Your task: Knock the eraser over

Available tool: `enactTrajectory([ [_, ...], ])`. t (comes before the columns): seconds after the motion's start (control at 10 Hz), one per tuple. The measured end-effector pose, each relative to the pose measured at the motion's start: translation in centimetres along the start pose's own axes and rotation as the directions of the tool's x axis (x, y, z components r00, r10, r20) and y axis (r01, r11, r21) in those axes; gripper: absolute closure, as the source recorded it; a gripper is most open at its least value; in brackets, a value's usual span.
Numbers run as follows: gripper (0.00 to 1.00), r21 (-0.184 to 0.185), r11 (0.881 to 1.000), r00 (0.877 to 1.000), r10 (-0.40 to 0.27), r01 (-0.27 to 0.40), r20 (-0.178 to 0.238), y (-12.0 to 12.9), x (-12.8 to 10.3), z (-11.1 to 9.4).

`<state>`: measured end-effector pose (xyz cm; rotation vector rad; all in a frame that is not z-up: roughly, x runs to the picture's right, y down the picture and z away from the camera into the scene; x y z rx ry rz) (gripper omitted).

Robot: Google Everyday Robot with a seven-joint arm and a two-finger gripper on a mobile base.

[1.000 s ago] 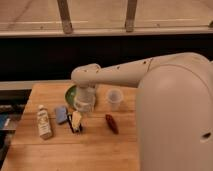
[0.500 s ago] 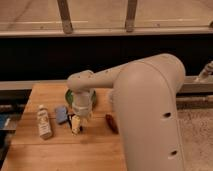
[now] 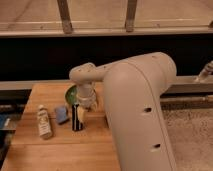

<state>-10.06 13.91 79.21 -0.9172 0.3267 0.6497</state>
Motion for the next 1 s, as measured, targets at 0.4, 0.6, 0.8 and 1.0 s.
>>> enactTrajectory([
  [0.4, 0.38, 0.057, 0.998, 0.994, 0.022, -0.028, 0.108, -0.5, -3.8, -3.4],
  [0.6, 0.38, 0.069, 0.995, 0.987, 0.062, -0.073, 0.147, -1.2, -3.3, -4.8],
  [0.8, 0.38, 0.079, 0.986, 0.967, 0.127, -0.147, 0.219, -2.6, -0.4, -6.6],
  [1.0, 0.38, 0.075, 0.976, 0.943, 0.175, -0.204, 0.284, -4.1, 3.6, -7.7],
])
